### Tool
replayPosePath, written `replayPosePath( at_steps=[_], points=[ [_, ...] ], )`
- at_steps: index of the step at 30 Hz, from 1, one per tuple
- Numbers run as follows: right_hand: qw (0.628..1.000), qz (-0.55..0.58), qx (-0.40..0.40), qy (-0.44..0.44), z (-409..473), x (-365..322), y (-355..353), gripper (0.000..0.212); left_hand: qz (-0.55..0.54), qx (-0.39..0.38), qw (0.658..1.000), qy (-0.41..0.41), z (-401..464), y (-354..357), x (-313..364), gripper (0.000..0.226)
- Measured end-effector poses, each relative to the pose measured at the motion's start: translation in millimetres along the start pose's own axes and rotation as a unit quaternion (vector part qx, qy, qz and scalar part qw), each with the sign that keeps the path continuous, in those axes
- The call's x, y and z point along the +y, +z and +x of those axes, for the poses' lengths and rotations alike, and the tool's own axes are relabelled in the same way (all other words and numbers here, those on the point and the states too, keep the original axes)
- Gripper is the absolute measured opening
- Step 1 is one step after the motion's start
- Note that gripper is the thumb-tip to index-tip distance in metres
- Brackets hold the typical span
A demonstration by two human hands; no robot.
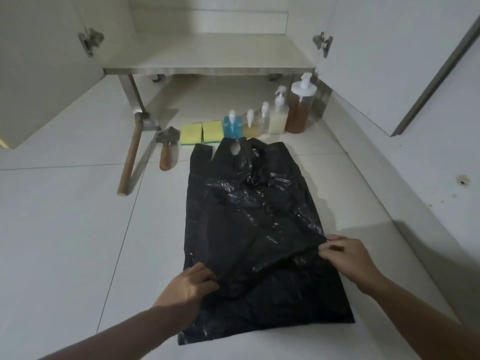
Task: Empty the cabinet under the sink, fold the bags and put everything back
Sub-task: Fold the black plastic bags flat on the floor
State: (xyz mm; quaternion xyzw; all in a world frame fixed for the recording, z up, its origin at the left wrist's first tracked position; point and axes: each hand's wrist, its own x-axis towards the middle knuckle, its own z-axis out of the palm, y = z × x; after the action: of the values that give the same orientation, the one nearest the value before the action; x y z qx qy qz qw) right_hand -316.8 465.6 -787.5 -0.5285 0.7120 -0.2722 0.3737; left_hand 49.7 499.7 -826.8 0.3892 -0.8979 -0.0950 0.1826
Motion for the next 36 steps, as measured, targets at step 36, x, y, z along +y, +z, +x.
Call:
replayPosePath(
  at_steps=[36],
  points=[
    [0.987,-0.044,0.081,0.135,86,-27,24,0.035,-0.29,0.093,0.689,-0.658,132,-13,-45,0.042]
  ],
)
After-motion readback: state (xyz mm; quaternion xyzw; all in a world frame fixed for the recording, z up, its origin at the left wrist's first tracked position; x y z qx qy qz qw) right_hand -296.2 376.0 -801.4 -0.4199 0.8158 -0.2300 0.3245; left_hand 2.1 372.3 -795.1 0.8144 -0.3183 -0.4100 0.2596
